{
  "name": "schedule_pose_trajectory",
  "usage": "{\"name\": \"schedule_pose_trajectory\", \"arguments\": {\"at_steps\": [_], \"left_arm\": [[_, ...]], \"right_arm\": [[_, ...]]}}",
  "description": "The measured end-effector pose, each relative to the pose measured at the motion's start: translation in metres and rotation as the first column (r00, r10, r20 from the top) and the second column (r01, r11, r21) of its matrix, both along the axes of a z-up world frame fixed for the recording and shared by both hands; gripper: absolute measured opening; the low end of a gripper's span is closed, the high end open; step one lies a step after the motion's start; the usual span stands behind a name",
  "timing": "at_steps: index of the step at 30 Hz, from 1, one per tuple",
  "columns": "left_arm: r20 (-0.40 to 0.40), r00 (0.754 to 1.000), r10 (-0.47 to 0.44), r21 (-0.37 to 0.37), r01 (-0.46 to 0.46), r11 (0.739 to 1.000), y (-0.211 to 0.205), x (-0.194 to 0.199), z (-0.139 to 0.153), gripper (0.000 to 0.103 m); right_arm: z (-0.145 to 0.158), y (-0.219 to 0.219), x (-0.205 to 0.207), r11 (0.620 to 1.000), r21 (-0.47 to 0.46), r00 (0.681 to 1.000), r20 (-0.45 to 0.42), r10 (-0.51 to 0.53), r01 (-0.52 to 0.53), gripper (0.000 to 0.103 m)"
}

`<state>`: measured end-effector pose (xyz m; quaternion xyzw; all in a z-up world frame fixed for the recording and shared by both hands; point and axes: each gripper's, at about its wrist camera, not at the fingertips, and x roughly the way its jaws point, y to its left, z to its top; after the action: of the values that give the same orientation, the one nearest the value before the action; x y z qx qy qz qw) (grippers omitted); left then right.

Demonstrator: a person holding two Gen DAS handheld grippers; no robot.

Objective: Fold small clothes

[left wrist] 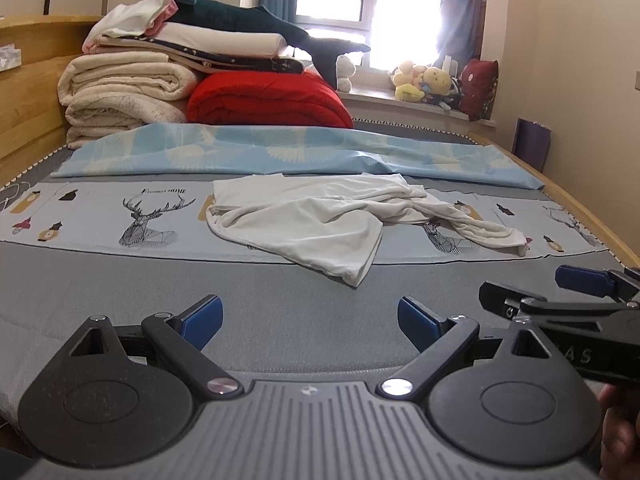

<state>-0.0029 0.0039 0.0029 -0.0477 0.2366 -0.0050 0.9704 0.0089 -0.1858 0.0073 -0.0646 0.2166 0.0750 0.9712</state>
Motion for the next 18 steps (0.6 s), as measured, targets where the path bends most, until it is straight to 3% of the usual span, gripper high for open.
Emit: {"name": "schedule_pose_trajectory", "arguments": {"at_steps": [4,9,10,13,15,18], "left_arm": [[0.014,1.0,-0.005,0.03,0.005,1.0,-0.003,-0.004,0.002,0.091],[0.008,1.0,-0.018,0.083,0.017,0.996,-0.009,0.0,0.0,0.075],[0.003,1.0,-0.022,0.08,0.022,0.997,-0.01,0.0,0.0,0.068],[-0.014,1.0,-0.018,0.049,0.019,0.999,-0.011,0.001,-0.002,0.063],[-0.027,1.0,-0.015,0.049,0.016,0.999,-0.012,0.004,-0.004,0.062],[-0.042,0.999,-0.006,0.056,0.009,0.998,-0.015,0.01,-0.007,0.056]], "right_arm": [[0.009,-0.007,-0.004,1.0,0.02,0.999,0.043,-0.016,0.016,0.089],[0.045,-0.026,0.008,0.999,0.031,0.991,0.131,-0.03,0.026,0.093],[0.05,-0.03,0.014,1.0,0.018,0.988,0.152,-0.023,0.02,0.095],[0.049,-0.047,0.031,0.999,-0.028,0.982,0.188,-0.033,0.039,0.094],[0.039,-0.06,0.039,0.996,-0.014,0.981,0.176,-0.083,0.086,0.094],[0.026,-0.077,0.048,0.989,0.06,0.986,0.093,-0.142,0.137,0.087]]}}
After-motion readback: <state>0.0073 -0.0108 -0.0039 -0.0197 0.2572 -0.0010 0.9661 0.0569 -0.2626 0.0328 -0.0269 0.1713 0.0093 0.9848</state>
